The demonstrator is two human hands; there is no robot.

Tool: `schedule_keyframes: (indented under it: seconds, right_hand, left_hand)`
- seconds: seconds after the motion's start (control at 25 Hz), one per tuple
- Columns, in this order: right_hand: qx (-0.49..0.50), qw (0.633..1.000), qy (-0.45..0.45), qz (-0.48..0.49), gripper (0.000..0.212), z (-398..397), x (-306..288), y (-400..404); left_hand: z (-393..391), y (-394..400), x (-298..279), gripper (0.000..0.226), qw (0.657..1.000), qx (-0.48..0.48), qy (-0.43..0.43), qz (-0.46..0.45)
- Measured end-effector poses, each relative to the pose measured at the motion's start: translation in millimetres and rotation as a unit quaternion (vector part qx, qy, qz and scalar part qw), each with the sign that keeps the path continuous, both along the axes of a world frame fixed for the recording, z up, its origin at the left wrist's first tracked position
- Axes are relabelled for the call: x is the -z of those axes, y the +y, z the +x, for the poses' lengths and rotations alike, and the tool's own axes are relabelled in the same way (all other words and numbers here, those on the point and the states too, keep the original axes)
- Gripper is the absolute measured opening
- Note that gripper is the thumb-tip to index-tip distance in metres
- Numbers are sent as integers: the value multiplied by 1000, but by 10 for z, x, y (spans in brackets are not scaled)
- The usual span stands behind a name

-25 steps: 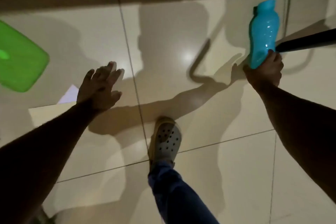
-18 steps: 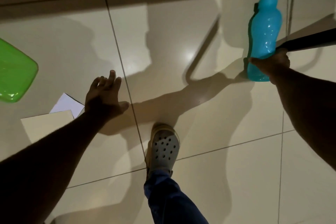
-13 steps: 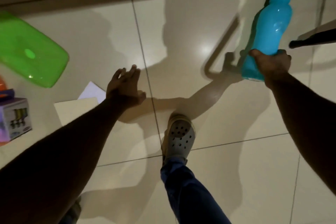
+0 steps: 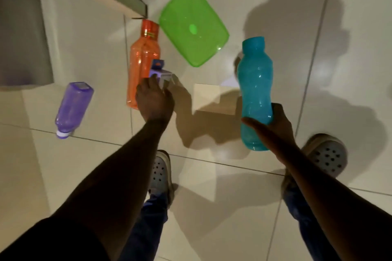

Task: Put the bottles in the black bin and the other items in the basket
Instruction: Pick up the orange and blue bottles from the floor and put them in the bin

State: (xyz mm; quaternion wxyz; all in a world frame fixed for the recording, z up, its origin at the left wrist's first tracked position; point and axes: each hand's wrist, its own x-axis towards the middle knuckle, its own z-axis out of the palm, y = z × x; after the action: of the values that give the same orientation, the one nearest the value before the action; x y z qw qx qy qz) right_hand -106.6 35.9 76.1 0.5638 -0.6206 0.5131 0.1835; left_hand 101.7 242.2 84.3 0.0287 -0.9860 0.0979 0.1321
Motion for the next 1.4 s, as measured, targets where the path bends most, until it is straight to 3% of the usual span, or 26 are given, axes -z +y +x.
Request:
schedule_keyframes:
  seconds: [0.16,0.32,0.48,0.68,0.76,0.88,1.04,1.16,1.28,1.4]
  right_hand:
    - [-27,999,-16,7,68,398,-17,633]
    - [-56,998,-22,-28,72,638,25,1016]
    - [-43,999,-3,-18,70,794,56,1238]
    - [-25,1000,-7,-9,73,948,-53,1439]
    - [-20,1000,-15,-8,71,983,-230,1546]
    - [-41,999,-17,8,60,993,-770,1761]
    - [-82,994,-47,57,53,1002,-1864,2179]
    - [-115,989,-53,75,48,1233,-2892,2569]
    - [-112,988,-73,75,45,1514,-3859,2961]
    - [-115,989,-69,65,56,1782,-4680,3326]
  left_hand:
    - [911,724,156,57,988,-147,30,-20]
    - [1266,998,337,79,977,-82,189,-54]
    - [1233,1065,425,74,970,-48,190,-142]
    - [1110,1355,499,113,965,-69,242,-80]
    - [954,1610,372,105,964,-109,222,-102]
    - [658,2120,-157,86,940,-180,194,-216]
    - [407,2816,-1306,87,866,-325,205,-319]
    - [372,3260,-2440,75,796,-376,208,-426]
    - [412,3535,-3485,60,678,-421,231,-556]
    - [485,3732,-4407,70,567,-475,236,-630]
